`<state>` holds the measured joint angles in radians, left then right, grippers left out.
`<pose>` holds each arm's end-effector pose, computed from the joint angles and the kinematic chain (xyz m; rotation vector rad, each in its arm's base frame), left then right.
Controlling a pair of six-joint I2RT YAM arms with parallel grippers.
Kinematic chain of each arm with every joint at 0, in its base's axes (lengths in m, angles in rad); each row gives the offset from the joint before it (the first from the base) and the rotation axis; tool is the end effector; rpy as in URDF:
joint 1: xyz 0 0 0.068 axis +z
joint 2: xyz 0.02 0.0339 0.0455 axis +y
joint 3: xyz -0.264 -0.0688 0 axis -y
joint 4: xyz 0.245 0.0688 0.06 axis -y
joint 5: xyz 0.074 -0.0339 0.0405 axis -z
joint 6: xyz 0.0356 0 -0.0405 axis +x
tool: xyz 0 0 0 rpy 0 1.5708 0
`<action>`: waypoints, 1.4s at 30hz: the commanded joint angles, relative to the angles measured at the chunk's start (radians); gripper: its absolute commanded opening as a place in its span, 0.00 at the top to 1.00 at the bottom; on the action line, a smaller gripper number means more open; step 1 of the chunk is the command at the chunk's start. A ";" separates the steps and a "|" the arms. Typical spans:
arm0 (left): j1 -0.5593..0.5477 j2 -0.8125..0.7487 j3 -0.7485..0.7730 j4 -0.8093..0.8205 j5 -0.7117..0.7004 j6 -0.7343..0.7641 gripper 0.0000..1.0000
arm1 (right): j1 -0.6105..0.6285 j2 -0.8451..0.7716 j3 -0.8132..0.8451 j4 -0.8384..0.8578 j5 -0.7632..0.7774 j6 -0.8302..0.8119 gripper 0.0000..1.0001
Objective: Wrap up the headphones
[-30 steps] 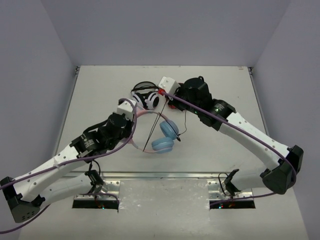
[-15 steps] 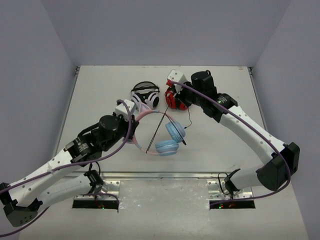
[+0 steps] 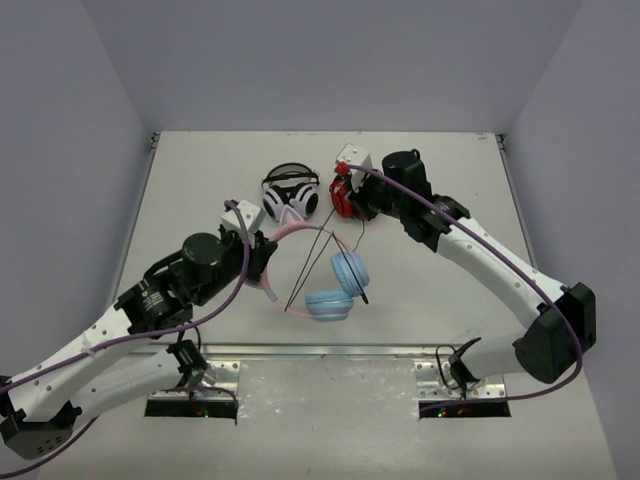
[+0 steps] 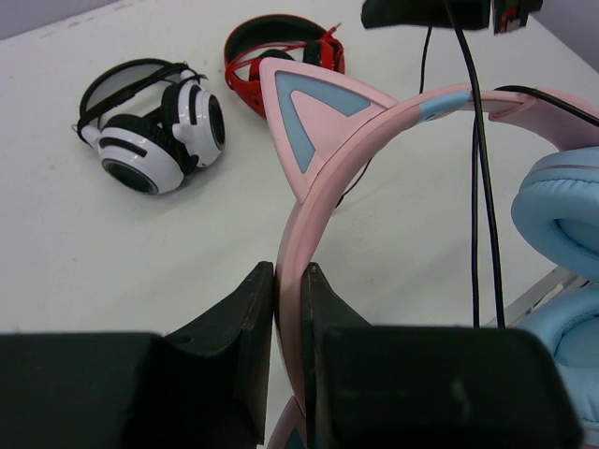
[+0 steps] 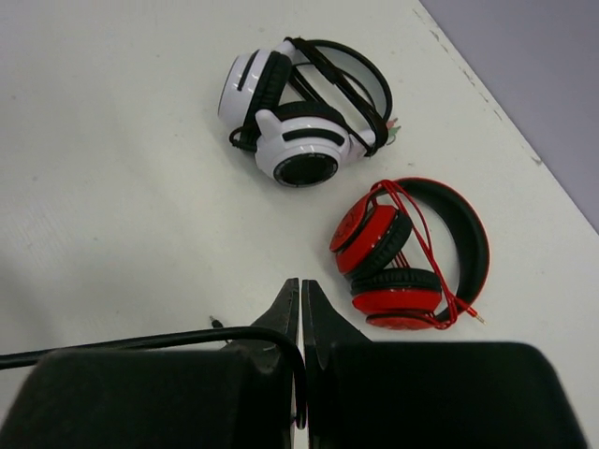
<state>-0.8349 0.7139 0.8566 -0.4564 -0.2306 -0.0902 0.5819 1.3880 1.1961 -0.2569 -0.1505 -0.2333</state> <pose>0.1120 -0.1115 0.3471 0.5396 1.8189 -0.4173 0.2664 0.1816 0.3379 -0.8938 1.8272 0.3723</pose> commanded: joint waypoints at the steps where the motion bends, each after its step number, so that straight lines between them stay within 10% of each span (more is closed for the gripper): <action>1: -0.007 -0.076 0.090 0.090 -0.045 -0.057 1.00 | -0.030 -0.044 -0.061 0.140 0.031 0.064 0.99; 42: -0.007 0.004 0.458 0.294 -0.205 -0.209 1.00 | -0.047 0.079 -0.262 0.746 -0.511 0.669 0.96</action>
<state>-0.8349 0.7464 1.2457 -0.3939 -0.4179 -0.2272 0.5365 1.4746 0.9516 0.4389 -0.6418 0.3965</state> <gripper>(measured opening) 0.166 0.037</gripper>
